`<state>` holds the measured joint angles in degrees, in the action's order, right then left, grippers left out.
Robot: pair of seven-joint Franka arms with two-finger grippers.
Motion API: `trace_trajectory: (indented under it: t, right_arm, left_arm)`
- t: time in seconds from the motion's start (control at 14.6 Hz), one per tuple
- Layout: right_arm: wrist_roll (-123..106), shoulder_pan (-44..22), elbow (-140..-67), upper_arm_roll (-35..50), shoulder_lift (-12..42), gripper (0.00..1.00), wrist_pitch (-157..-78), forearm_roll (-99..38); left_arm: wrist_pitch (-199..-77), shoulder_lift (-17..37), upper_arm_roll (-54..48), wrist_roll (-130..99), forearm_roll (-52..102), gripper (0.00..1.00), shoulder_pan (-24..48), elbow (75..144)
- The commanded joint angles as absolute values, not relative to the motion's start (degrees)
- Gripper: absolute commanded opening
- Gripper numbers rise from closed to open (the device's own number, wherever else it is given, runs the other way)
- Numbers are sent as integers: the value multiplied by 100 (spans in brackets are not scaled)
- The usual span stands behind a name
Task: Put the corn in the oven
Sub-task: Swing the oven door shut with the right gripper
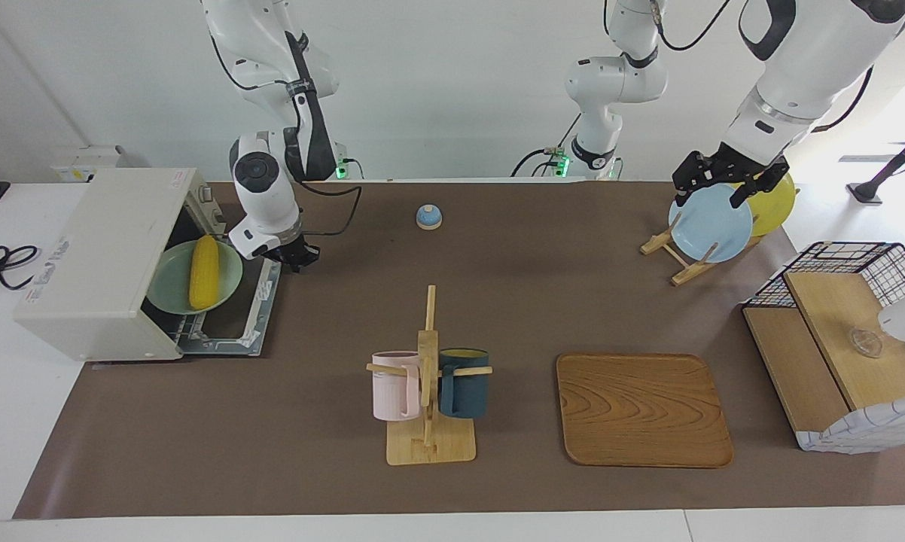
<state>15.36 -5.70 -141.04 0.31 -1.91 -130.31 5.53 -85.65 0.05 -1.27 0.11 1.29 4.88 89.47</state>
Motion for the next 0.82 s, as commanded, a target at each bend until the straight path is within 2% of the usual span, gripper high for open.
trace_trajectory:
  t: [0.0,0.41,0.76]
  right_arm:
    - [1362,-449,-14247,44,-369,0,-13070,527]
    - [1502,-378,-14046,26,-360,0,-12693,1353]
    - [1547,-413,-13194,70,-378,0,-11507,2170]
  left_arm:
    - [-8525,-44,-149,88,88,100,439,8965]
    - [-8525,-44,-149,88,88,100,439,8965]
    - [-8525,-35,-149,88,88,100,439,8965]
